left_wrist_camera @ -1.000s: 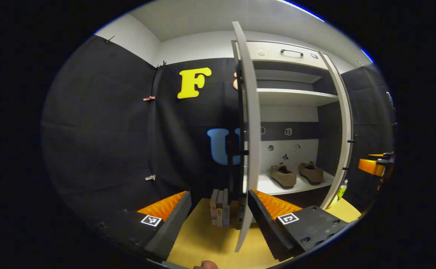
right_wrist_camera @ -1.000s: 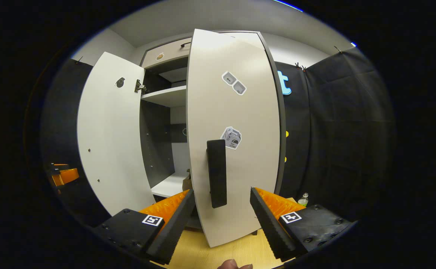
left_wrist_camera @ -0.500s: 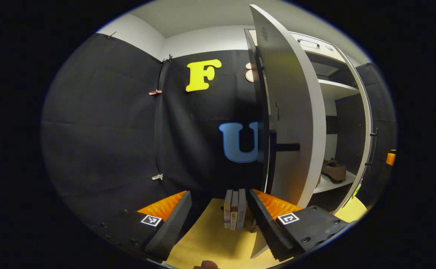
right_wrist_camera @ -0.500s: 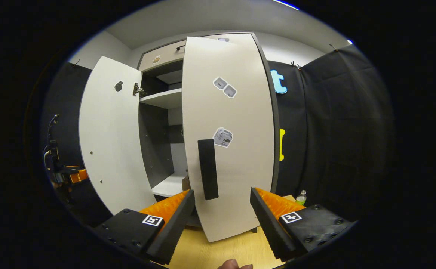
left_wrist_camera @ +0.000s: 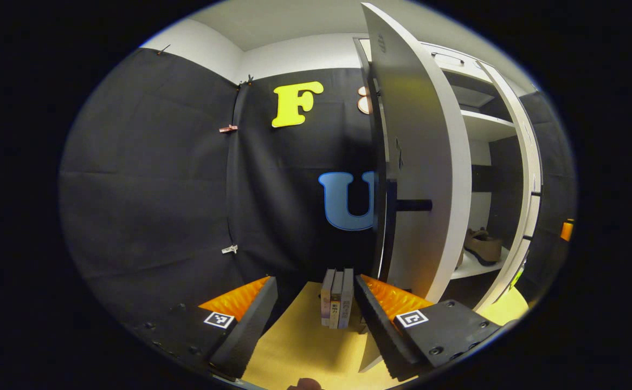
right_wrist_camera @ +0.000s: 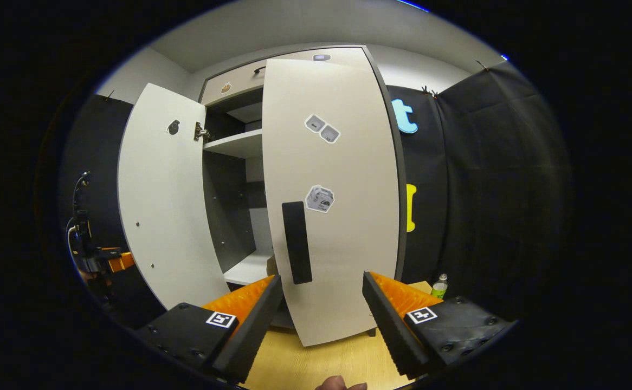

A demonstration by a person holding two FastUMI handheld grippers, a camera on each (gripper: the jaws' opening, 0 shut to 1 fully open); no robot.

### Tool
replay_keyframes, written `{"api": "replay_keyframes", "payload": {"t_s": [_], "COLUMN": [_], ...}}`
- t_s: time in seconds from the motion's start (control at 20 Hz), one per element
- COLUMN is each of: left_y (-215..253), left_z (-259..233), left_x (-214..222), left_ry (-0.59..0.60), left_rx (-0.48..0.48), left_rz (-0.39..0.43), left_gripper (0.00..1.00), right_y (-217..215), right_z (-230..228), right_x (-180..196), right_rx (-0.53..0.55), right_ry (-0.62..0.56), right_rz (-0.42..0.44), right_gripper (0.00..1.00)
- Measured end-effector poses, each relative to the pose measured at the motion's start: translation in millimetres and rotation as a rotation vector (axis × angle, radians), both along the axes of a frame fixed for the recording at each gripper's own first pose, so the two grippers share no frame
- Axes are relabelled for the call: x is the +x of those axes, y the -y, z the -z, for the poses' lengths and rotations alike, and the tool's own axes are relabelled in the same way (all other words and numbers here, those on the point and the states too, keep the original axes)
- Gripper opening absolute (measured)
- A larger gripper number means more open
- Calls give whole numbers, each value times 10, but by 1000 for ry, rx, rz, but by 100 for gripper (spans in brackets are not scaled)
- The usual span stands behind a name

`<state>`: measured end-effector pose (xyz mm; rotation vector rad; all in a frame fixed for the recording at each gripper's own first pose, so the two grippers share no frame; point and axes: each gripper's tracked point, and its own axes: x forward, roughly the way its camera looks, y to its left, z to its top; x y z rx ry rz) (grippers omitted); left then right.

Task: Grab one shoe with the right hand and put it into the shoe cabinet, grab the other shoe with the left hand and put it into the shoe cabinet; then close the right door with the right hand and the left door with the left hand.

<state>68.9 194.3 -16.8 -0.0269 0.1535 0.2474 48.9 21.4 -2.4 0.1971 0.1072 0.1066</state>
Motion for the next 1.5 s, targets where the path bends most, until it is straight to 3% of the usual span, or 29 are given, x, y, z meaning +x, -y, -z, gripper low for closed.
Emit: {"api": "replay_keyframes", "payload": {"t_s": [0.45,1.0,1.05,1.25,1.5], "left_y": [829,1807,1923,2202,2403], "left_z": [16,70,92,64,-79], "left_x": [53,420,443,421,224], "left_ry": [7,-3,-10,4,28], "left_rx": [-72,-89,-85,-70,-69], "left_rz": [137,298,316,347,387], "left_gripper": [93,92,95,92,95], "right_y": [147,288,299,311,251], "right_z": [-59,-36,-18,11,-13], "right_x": [9,38,39,34,28], "right_rx": [35,29,27,20,19], "right_ry": [8,3,-1,-7,0], "right_rz": [3,7,8,7,-5], "right_gripper": [98,98,98,98,98]}}
